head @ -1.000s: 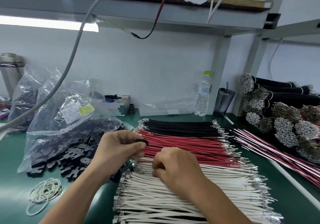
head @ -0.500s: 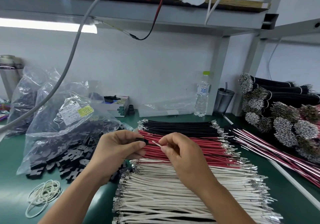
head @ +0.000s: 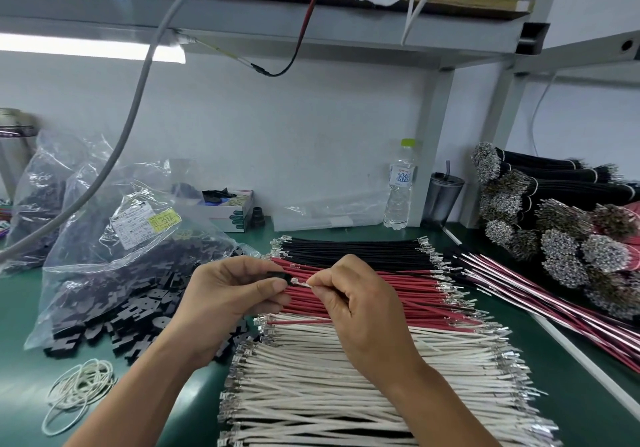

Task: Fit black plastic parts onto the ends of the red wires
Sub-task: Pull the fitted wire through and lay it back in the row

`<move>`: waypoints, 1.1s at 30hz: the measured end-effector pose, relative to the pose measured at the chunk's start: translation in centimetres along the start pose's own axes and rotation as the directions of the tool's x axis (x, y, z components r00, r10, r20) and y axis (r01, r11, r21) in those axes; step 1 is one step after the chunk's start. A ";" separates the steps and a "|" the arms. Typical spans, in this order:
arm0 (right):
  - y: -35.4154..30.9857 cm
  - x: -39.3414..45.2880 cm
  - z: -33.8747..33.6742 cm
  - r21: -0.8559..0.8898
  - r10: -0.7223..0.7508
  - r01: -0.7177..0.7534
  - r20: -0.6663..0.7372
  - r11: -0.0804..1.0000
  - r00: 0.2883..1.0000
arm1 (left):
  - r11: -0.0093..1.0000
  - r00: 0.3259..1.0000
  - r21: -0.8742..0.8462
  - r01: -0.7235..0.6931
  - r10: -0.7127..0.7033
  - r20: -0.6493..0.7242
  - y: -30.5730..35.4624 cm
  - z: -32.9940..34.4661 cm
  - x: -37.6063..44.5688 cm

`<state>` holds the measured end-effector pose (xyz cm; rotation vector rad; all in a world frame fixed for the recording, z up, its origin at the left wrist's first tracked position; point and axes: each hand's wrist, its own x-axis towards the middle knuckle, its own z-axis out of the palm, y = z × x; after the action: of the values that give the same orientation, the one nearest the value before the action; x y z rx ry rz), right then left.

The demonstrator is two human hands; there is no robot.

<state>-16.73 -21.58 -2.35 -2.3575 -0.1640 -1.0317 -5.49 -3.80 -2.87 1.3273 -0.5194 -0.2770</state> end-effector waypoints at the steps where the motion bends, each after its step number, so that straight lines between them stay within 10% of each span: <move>1: 0.0 0.0 0.0 -0.014 -0.010 0.010 0.002 1.000 1.000 | 1.000 1.000 -0.003 -0.001 0.001 0.005 0.0 0.0 0.0; 15: 0.0 0.1 0.3 0.051 0.009 -0.013 0.074 0.999 0.997 | 0.995 0.995 0.098 -0.027 0.017 0.100 0.3 0.5 -0.6; 33: -0.2 0.1 0.1 -0.268 -0.215 0.209 0.009 0.941 0.977 | 0.993 0.995 0.095 -0.065 0.057 0.079 0.3 0.9 -0.8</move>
<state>-16.66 -21.37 -2.18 -2.6147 -0.2933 -1.2476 -6.67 -4.12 -2.56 1.3964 -0.6440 -0.2553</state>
